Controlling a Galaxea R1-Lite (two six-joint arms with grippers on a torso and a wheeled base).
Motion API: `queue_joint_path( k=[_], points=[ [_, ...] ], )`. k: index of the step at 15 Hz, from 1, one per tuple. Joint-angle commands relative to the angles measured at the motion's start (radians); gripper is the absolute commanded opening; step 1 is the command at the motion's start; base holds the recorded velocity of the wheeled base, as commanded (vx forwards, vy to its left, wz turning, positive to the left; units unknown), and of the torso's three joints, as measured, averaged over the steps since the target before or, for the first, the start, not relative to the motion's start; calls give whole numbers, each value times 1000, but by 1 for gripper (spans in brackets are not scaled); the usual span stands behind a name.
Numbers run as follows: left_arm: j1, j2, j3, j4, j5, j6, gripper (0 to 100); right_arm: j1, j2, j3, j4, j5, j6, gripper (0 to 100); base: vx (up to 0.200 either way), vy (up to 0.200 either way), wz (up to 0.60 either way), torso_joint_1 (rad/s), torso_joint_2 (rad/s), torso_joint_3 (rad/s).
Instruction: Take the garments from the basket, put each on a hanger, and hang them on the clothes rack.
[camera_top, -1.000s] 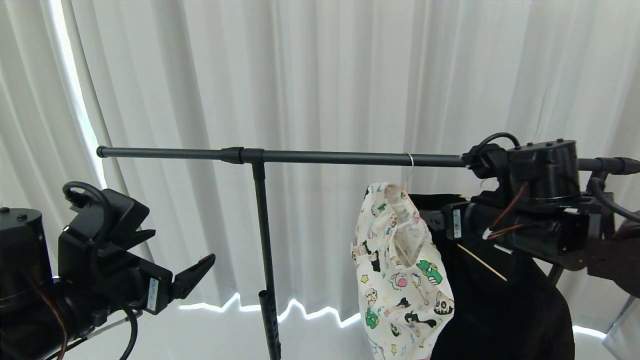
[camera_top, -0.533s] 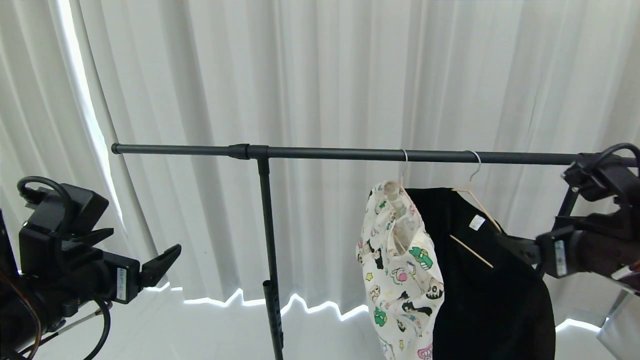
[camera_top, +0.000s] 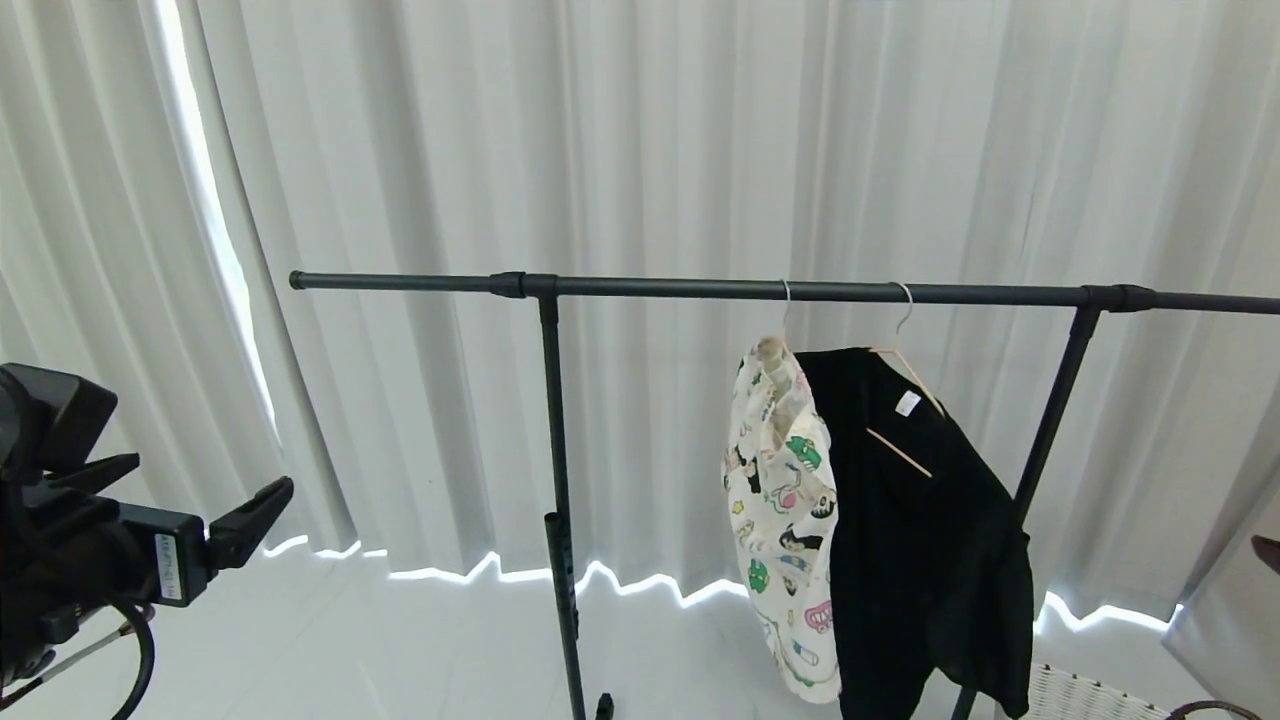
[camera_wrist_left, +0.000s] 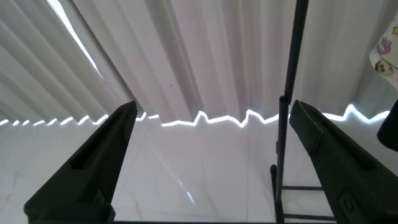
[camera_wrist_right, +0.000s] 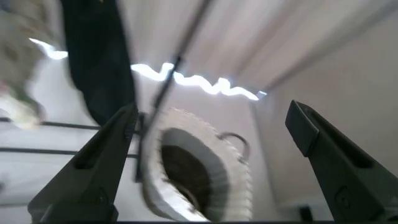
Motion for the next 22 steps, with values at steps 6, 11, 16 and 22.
queue_joint_path(
  k=[6,11,16,22],
  points=[
    [6,-186,201,1,3,4,100,-129,-104,211,-169,-1,-79,100,-167,0,0,3,3,8],
    [4,-504,376,87,94,-1,100,-112,-315,415,-334,151,-77,100,0,0,0,0,0,0],
    [9,-1004,340,492,137,8,100,-112,-718,650,-285,171,-71,100,0,0,0,0,0,0],
    [13,-1050,344,492,180,-67,100,-92,-947,633,-173,82,117,100,0,0,0,0,0,0]
  ],
)
